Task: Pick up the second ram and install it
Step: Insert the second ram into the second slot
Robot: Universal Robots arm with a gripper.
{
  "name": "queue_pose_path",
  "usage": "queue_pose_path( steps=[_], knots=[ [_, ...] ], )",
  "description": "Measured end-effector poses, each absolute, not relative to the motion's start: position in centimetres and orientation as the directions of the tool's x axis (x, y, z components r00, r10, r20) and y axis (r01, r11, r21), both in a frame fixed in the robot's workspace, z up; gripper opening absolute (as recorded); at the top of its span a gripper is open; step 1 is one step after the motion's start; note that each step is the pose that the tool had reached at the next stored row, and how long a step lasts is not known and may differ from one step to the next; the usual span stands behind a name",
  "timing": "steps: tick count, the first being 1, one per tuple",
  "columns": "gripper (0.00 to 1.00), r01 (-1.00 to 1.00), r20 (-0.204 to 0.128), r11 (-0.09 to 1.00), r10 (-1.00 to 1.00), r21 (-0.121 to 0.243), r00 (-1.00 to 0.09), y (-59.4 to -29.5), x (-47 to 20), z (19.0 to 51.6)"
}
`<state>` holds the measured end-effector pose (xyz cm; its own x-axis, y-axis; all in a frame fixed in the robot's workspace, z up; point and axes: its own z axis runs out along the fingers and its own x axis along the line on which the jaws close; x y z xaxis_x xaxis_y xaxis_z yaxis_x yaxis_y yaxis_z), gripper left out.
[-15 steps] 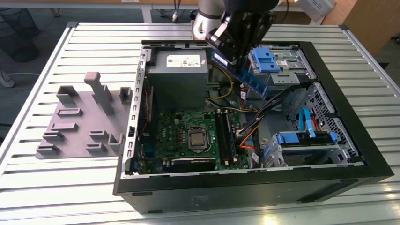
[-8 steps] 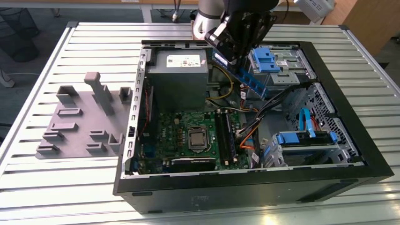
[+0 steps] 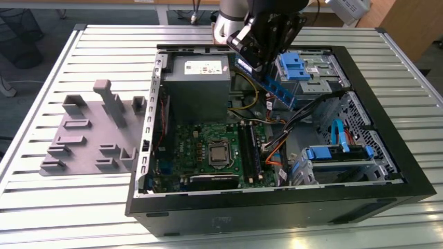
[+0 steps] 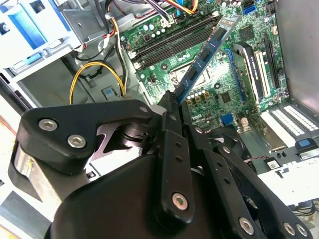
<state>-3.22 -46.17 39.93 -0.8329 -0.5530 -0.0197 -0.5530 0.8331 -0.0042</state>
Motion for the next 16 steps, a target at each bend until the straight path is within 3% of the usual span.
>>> queue_pose_path(
  steps=[16],
  knots=[
    [0.14,-0.495,-0.02,0.869,-0.495,-0.004,-0.868,-46.17,-3.22,39.92]
  ],
)
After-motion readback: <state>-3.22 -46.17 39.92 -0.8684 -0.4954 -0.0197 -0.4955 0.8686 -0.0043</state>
